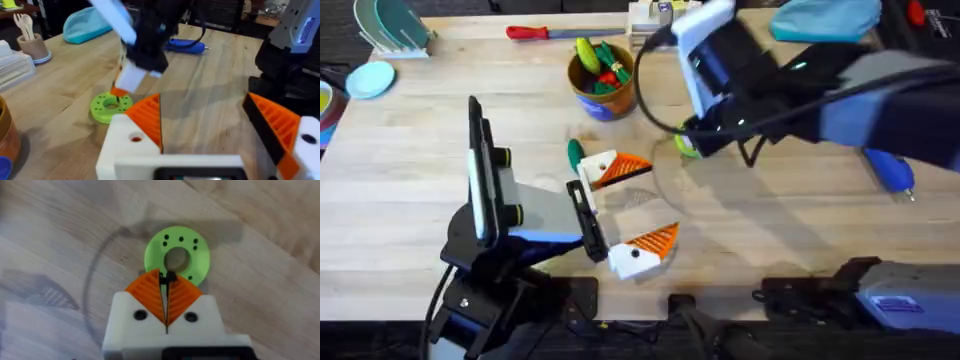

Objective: Pick up the gripper from the table and insert it into the empty holder that is missing its gripper. Then pick up a screw, insert it into the mounting hole, and use the screwdriver to tighten it. Finally, clean up the table by picking up the vegetable and placing it into the bucket.

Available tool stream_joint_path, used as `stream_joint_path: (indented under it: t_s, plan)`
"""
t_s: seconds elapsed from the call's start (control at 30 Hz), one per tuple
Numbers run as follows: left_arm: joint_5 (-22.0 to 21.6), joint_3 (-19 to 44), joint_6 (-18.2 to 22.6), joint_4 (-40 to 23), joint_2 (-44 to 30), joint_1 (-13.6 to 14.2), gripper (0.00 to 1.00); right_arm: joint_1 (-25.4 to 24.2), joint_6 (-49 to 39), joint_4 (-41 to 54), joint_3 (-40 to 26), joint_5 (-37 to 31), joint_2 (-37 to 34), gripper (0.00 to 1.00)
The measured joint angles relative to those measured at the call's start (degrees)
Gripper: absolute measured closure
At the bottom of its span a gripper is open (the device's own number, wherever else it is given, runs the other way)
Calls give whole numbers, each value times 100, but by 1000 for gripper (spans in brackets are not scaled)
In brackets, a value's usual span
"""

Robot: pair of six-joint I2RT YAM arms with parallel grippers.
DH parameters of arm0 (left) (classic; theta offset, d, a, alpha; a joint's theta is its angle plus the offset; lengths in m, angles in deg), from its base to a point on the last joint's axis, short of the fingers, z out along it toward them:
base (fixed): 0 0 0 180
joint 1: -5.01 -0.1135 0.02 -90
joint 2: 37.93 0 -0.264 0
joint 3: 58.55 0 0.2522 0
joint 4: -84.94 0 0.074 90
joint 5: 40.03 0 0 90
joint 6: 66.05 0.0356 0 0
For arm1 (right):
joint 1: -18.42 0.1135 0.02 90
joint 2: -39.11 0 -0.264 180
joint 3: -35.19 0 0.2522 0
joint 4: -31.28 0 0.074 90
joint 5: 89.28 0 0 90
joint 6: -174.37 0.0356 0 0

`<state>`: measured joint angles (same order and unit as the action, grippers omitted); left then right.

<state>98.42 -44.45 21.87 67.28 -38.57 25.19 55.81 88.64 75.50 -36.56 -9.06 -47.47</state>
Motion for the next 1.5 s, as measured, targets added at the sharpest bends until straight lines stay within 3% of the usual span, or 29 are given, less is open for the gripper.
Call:
stream_joint_path:
  t_s: [0.27, 0.53, 0.93, 1.5]
  plan:
    - [1, 0, 0, 0, 2, 0, 8, 0, 8, 577, -572, 324, 975, 996]
    - [2, 0, 5, 0, 0, 0, 8, 91, 94, 1971, -1871, 1156, 1028, 996]
    - [2, 0, 14, 0, 2, 0, 8, 1435, 259, 2786, -3611, 1655, -90, 996]
    - [2, 0, 13, 0, 2, 0, 7, 1980, 433, 2850, -3775, 1757, -557, 996]
